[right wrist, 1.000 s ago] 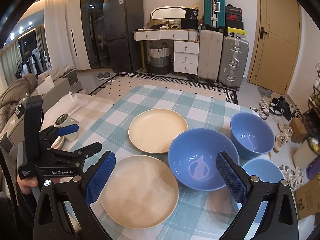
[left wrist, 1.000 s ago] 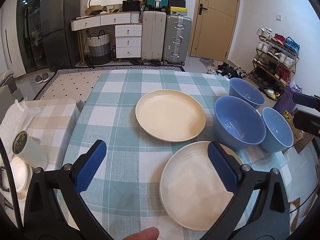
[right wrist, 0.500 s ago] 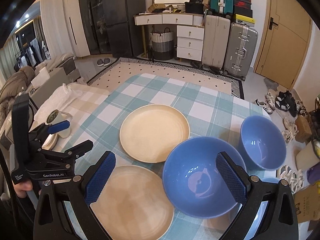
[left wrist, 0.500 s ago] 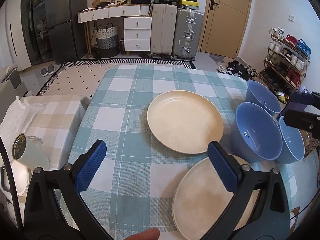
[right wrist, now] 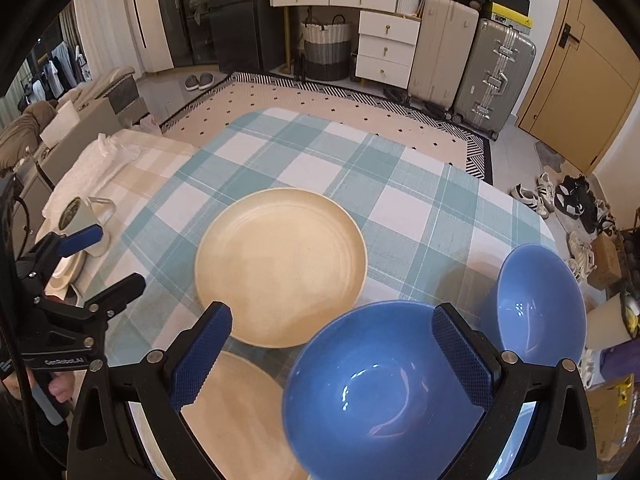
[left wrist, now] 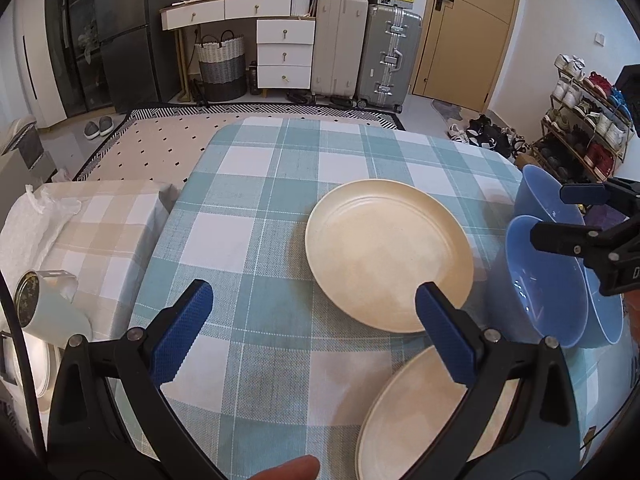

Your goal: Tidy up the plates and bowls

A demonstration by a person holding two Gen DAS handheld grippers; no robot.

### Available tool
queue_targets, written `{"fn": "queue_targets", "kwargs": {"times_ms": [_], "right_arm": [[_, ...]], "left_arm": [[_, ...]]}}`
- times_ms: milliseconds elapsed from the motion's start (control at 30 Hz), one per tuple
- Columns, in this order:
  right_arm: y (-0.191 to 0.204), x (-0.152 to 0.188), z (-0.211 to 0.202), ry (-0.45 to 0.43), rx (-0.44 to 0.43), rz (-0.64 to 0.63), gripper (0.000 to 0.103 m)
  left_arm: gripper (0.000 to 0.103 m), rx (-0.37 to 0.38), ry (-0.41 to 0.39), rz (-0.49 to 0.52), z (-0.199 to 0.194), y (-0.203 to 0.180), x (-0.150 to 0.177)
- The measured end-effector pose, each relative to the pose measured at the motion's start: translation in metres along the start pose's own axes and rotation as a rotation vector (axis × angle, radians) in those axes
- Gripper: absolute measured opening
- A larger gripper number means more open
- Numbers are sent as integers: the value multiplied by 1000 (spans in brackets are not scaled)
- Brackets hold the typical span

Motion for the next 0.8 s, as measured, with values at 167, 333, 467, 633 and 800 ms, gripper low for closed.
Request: {"fn": "queue_targets", "kwargs": {"times_ms": [167,333,467,633,800], "right_arm": [[-8,-10,23,37,5,-4,102],[-13,-20,40,69,7,-8,102],[-12,-26,58,104,10,-26,102],[-16,-29,83,157,-4,-25,100],[-24,-30,107,206,-18,-20,93]], "left_arm": [[101,-2,37,-25,26,5,-4],[100,-2,60,-35,45,8,-6],[98,3,98,-31,62,10,-3],[95,34,153,-54,88,11,4],[95,42,171,-54,105,10,9]]}}
Point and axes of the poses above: each gripper's, at about its wrist camera, not at the fingertips, and z roughly the way its jaws point, y to its left, x to its underside, the point moved 5 cm from there along z, roughly the way its jaws point, and after that the axes turned 2 degrees about -x, right-handed, at the moved point
